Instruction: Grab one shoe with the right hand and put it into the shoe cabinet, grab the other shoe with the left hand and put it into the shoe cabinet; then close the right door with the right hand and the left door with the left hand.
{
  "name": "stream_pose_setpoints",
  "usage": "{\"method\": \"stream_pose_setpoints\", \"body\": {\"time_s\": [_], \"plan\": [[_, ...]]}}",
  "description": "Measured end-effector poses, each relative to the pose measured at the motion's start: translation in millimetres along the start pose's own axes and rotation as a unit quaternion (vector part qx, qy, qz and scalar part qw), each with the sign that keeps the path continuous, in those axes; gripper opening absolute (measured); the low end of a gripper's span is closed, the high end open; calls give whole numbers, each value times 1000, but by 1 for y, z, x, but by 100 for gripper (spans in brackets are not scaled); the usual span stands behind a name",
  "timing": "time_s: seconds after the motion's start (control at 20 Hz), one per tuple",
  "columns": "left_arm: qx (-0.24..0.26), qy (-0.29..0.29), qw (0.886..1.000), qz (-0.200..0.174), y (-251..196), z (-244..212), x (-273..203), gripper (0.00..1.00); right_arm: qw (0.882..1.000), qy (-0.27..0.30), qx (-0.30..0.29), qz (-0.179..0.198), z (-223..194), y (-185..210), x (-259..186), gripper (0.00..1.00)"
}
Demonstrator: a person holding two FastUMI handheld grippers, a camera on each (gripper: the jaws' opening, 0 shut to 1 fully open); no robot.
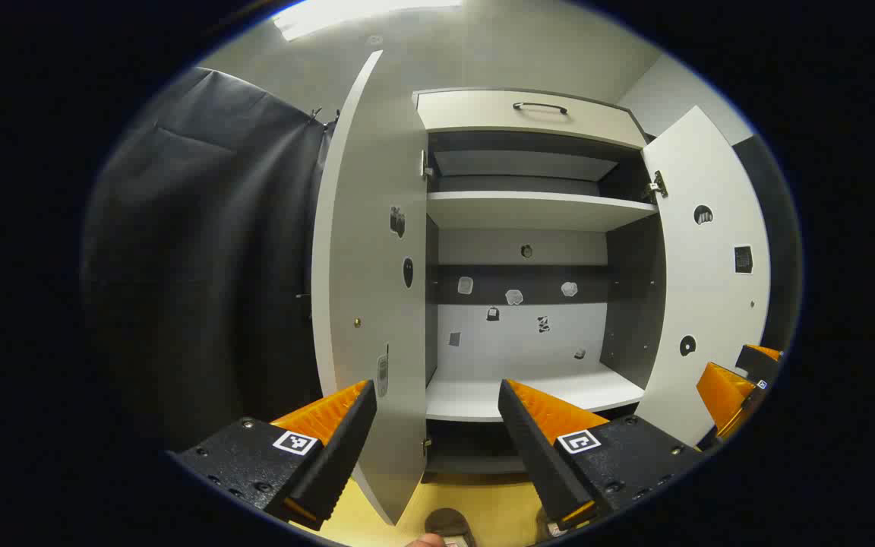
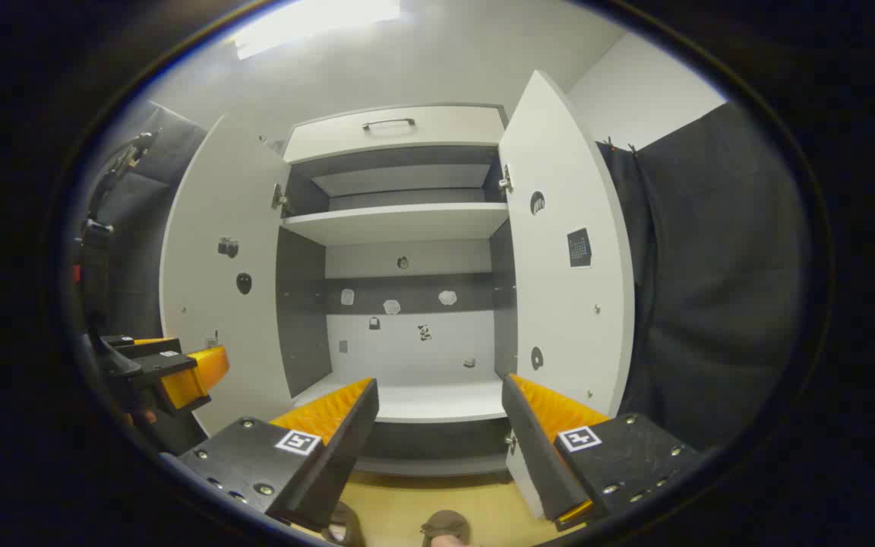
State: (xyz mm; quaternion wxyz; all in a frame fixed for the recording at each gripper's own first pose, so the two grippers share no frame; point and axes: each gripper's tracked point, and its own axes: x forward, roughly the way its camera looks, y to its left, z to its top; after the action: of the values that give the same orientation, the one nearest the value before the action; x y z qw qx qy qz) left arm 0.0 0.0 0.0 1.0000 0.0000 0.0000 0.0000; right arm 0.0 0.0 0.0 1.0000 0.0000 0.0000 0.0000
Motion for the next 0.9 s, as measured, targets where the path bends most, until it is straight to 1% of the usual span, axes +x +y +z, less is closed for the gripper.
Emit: {"method": "stream_pose_setpoints", "body": {"time_s": [0.35, 0.65, 0.75, 0.9], "plan": [[12, 1, 1000, 0, 4, -1, 1, 99, 1000, 11, -1, -5, -13, 0, -1, 98], [11, -4, 1000, 4, 9, 2, 4, 99, 1000, 14, -5, 2, -19, 5, 1, 98], [13, -4, 1000, 8, 12, 2, 5, 99, 999, 32, -1, 9, -39, 9, 1, 96], [14, -3, 1000, 14, 17, 3, 5, 99, 996, 85, 2, 19, -92, 11, -3, 97]]}}
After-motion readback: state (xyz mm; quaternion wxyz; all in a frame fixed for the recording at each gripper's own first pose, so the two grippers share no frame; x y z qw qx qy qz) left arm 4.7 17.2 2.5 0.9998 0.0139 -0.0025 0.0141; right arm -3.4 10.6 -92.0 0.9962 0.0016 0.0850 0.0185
